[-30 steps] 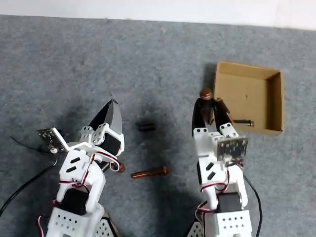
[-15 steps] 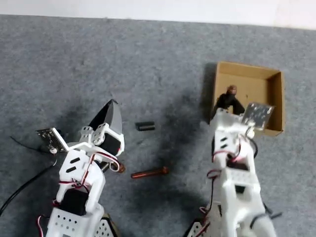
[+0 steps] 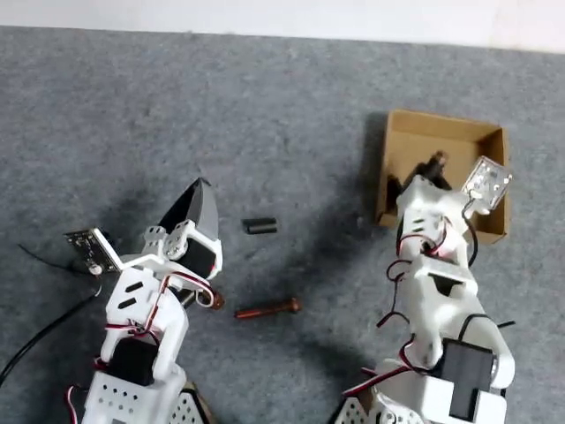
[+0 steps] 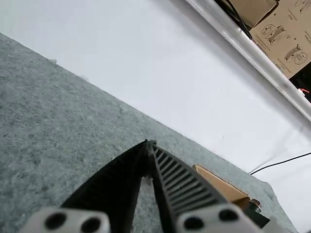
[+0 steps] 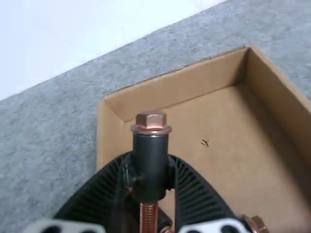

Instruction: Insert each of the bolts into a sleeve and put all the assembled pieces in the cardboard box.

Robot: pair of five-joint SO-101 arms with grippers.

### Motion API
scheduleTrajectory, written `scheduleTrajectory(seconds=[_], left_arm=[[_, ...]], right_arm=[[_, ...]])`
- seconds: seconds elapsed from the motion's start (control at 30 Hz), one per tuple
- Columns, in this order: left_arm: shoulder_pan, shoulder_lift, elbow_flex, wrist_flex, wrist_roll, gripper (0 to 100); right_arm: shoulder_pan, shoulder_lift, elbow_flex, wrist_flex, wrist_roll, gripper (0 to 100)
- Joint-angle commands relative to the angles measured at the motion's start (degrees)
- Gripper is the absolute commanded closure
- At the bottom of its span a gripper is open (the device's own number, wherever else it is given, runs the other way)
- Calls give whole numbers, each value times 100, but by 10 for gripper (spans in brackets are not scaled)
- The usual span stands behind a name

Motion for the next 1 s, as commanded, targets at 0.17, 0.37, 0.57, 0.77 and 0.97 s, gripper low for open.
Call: scheduleTrajectory(seconds=[0.17, 0.37, 0.57, 0.77, 0.97], left_arm=[[-40, -75, 110, 0, -26, 992], [-40, -75, 110, 0, -26, 992], [-40, -75, 110, 0, -26, 992], [-40, -75, 110, 0, -26, 992], [-40, -75, 110, 0, -26, 991]], right_arm=[[40, -92, -356, -171, -62, 904], [31, -84, -356, -171, -53, 892], [31, -66, -356, -171, -44, 892], [22, -92, -356, -171, -44, 892], [-374, -101, -356, -171, 229, 892]])
